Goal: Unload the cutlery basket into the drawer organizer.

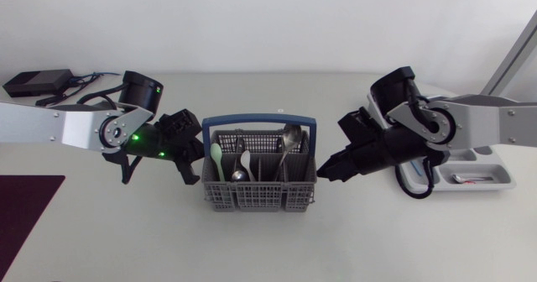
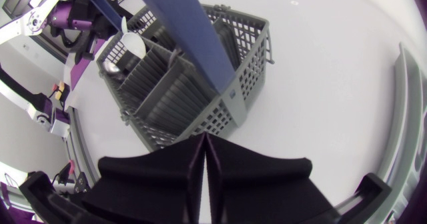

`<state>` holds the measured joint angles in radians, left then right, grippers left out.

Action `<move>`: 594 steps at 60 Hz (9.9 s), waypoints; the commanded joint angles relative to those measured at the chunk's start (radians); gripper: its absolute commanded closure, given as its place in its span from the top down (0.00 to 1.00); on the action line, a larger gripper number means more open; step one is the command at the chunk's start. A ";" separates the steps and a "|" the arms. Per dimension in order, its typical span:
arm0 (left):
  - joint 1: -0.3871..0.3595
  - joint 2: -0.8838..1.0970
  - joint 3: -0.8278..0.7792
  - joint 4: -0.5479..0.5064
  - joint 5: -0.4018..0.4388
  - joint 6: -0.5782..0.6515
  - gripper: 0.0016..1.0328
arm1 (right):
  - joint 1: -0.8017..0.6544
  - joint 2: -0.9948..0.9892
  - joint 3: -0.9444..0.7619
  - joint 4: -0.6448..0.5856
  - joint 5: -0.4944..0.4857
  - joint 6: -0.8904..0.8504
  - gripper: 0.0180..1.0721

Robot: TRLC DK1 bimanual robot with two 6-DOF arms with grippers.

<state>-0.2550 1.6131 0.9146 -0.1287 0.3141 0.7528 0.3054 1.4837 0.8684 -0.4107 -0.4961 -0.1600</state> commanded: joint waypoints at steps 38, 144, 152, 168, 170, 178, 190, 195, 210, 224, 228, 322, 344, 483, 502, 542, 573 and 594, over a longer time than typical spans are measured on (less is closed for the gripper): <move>0.105 -0.136 -0.077 0.009 0.013 -0.018 0.03 | -0.029 -0.085 -0.077 0.033 0.074 0.000 0.05; -0.268 -0.091 0.214 -0.503 -0.010 -0.489 0.43 | -0.003 -0.266 -0.146 -0.010 0.129 0.007 0.38; -0.271 -0.079 0.217 -0.509 -0.010 -0.489 0.43 | -0.005 -0.267 -0.151 -0.007 0.129 0.002 0.38; -0.300 -0.048 0.231 -0.520 -0.010 -0.492 0.33 | -0.012 -0.273 -0.161 -0.005 0.129 -0.009 0.38; -0.303 -0.047 0.233 -0.520 -0.010 -0.492 0.30 | -0.014 -0.275 -0.163 -0.005 0.129 -0.010 0.38; -0.308 -0.030 0.244 -0.522 -0.009 -0.494 0.21 | -0.023 -0.280 -0.170 -0.004 0.128 -0.018 0.38; -0.309 -0.019 0.256 -0.528 -0.004 -0.500 0.06 | -0.031 -0.287 -0.183 -0.002 0.128 -0.024 0.38; -0.308 -0.012 0.256 -0.531 -0.001 -0.500 0.04 | -0.035 -0.287 -0.186 -0.002 0.126 -0.029 0.38; -0.296 -0.004 0.265 -0.535 0.036 -0.506 0.03 | -0.037 -0.306 -0.192 -0.002 0.125 -0.030 0.38; -0.250 -0.044 0.325 -0.594 0.120 -0.506 0.03 | -0.038 -0.324 -0.192 -0.011 0.125 -0.030 0.38; -0.234 -0.064 0.339 -0.612 0.138 -0.504 0.03 | -0.037 -0.327 -0.193 -0.013 0.125 -0.030 0.38; -0.285 -0.156 0.509 -1.078 0.536 -0.185 0.03 | 0.074 -0.735 -0.278 -0.045 -0.041 -0.227 0.38; -0.405 -0.005 0.583 -1.102 0.534 -0.072 0.03 | 0.261 -0.746 -0.330 0.038 -0.032 -0.331 0.38; -0.230 -0.131 0.429 -0.720 0.149 -0.310 0.75 | -0.770 -0.229 -0.370 0.447 -0.199 -0.877 0.05; -0.228 -0.160 0.386 -0.709 0.125 -0.306 0.75 | -0.928 0.041 -0.223 0.584 -0.206 -1.003 0.05; -0.251 -0.176 0.359 -0.700 0.103 -0.320 0.75 | -1.036 0.352 -0.032 0.656 -0.067 -1.468 0.05; -0.247 -0.231 0.320 -0.693 0.082 -0.320 0.75 | -1.042 0.365 -0.129 0.765 0.028 -1.612 0.28; -0.227 -0.308 0.274 -0.692 0.075 -0.317 0.75 | -1.075 0.211 -0.180 0.757 0.018 -1.560 0.57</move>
<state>-0.4919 1.3327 1.2278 -0.8238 0.3904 0.4446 -0.7612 1.7611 0.7193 0.3443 -0.4744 -1.7294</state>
